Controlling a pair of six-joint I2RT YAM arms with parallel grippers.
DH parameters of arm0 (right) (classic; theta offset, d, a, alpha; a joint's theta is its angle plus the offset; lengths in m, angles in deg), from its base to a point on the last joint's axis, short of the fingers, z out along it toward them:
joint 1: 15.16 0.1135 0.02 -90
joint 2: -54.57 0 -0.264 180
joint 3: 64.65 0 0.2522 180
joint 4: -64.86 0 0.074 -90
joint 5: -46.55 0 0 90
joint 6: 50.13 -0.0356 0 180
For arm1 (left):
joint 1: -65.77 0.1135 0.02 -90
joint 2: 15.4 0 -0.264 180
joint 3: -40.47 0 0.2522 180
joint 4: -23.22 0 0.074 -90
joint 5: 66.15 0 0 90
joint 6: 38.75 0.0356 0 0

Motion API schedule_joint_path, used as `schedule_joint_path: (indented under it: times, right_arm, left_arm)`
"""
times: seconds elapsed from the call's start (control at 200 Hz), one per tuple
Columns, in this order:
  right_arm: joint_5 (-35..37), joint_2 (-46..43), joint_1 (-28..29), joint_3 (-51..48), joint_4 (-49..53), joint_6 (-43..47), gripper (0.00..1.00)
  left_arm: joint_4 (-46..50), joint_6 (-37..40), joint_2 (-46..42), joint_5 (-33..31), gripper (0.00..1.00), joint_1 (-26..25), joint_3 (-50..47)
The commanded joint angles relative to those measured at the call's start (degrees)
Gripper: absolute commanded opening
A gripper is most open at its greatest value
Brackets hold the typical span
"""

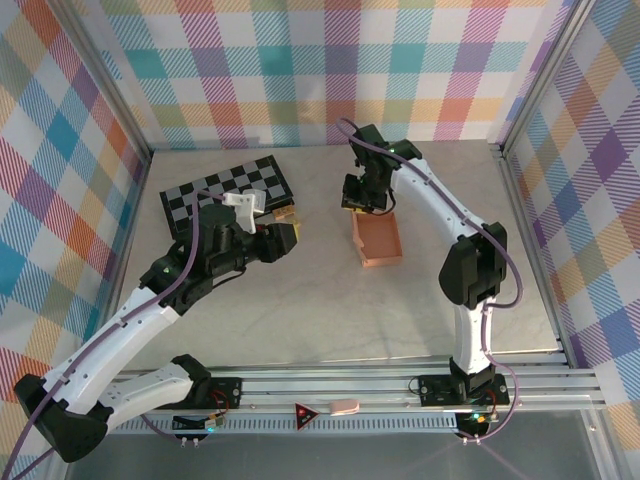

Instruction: Fold the paper box

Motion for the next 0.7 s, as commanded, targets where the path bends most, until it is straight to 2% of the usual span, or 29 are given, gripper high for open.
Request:
schedule_joint_path:
  times: [0.0, 0.15, 0.38, 0.49, 0.695]
  right_arm:
    - [1.3, 0.5, 0.5, 2.6, -0.7, -3.5, 0.16]
    - [5.2, 0.0, 0.2, 3.8, 0.4, -10.6, 0.00]
    - [13.2, -4.2, -1.5, 3.7, 2.8, -29.1, 0.00]
    - [14.5, -5.1, -1.5, 3.4, 4.0, -40.3, 0.00]
    - [15.6, -1.3, -1.3, 11.7, 19.8, -69.1, 0.00]
  left_arm:
    - [1.5, -0.4, -0.1, -0.1, 0.47, 0.3, 0.6]
    - [2.2, -0.5, -0.1, 0.0, 0.47, 0.3, 0.5]
    - [4.8, -0.6, -1.0, -0.3, 0.46, 0.3, -0.6]
    - [5.7, -0.5, -1.7, -0.7, 0.46, 0.2, -1.6]
    - [7.1, -0.9, -3.1, -0.5, 0.46, 0.2, -3.1]
